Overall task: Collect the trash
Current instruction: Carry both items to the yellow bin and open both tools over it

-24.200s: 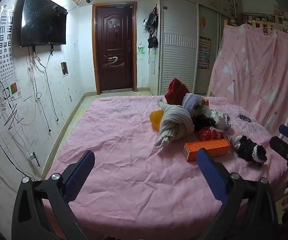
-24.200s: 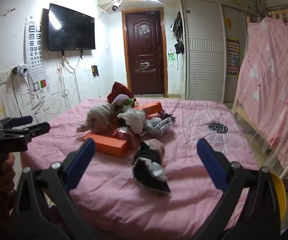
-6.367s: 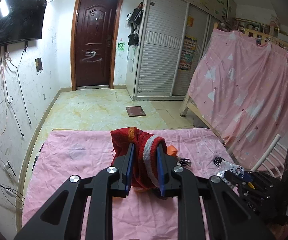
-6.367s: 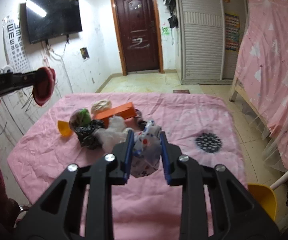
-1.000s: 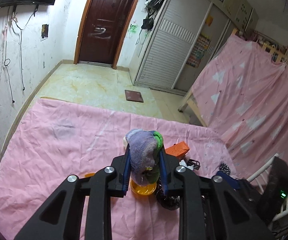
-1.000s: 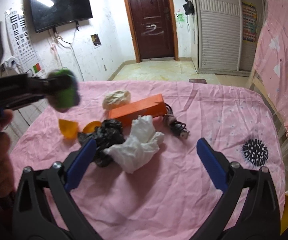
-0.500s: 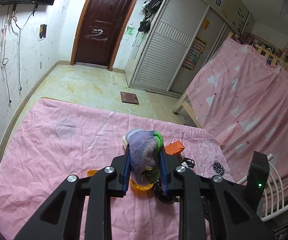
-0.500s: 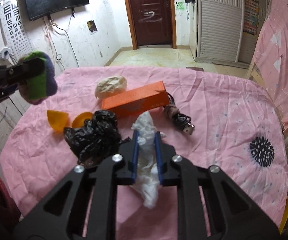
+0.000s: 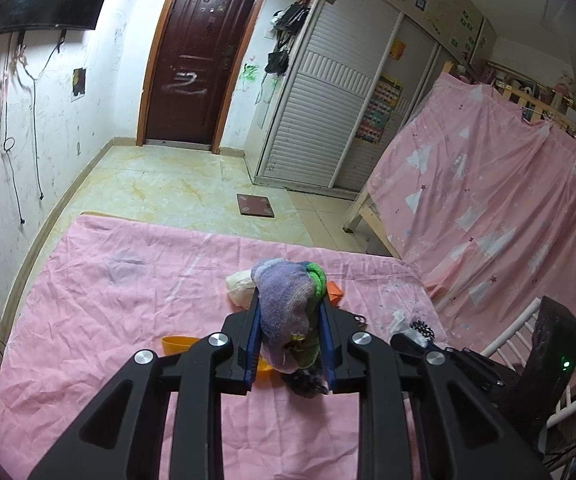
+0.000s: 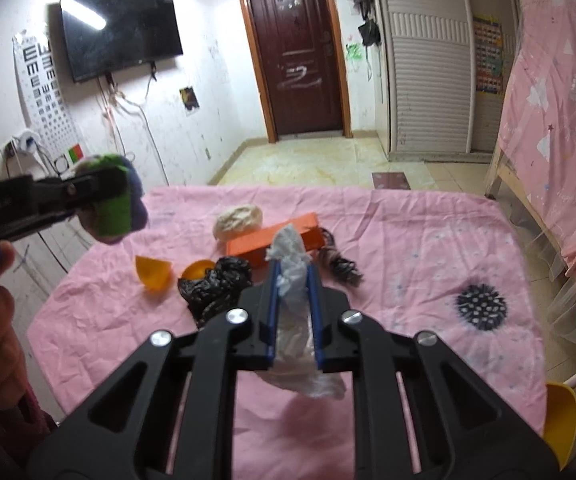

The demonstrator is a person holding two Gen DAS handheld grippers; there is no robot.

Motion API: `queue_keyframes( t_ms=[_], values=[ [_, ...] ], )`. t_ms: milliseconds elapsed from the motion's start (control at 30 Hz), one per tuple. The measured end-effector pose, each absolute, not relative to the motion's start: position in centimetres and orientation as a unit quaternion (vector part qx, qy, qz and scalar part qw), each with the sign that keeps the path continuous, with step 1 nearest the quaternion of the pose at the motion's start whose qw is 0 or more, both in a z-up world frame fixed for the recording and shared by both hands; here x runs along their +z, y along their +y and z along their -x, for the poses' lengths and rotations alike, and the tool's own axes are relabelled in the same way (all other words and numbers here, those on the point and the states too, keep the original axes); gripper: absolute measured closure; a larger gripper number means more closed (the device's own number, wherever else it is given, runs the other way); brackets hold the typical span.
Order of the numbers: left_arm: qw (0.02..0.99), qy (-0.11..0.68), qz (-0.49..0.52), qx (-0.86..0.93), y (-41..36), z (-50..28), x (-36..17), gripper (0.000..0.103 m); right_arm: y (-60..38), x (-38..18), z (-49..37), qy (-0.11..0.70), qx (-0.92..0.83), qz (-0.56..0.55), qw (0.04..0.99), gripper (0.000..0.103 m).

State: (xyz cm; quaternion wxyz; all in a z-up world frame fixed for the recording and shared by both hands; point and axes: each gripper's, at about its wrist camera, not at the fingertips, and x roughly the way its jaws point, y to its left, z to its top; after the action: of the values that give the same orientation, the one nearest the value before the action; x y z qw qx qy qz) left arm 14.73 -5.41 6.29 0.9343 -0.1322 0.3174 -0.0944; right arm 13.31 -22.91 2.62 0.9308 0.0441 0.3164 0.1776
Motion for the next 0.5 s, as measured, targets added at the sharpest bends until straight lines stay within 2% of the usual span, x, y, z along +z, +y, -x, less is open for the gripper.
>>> queue_keyframes(
  t_ms=[500],
  values=[
    [0.938,0.312,0.082,-0.126,-12.7,-12.6,8.1,0.086,-33.4,4.4,-8.7,0.261,0.117,-0.108,0.952,0.090]
  ],
)
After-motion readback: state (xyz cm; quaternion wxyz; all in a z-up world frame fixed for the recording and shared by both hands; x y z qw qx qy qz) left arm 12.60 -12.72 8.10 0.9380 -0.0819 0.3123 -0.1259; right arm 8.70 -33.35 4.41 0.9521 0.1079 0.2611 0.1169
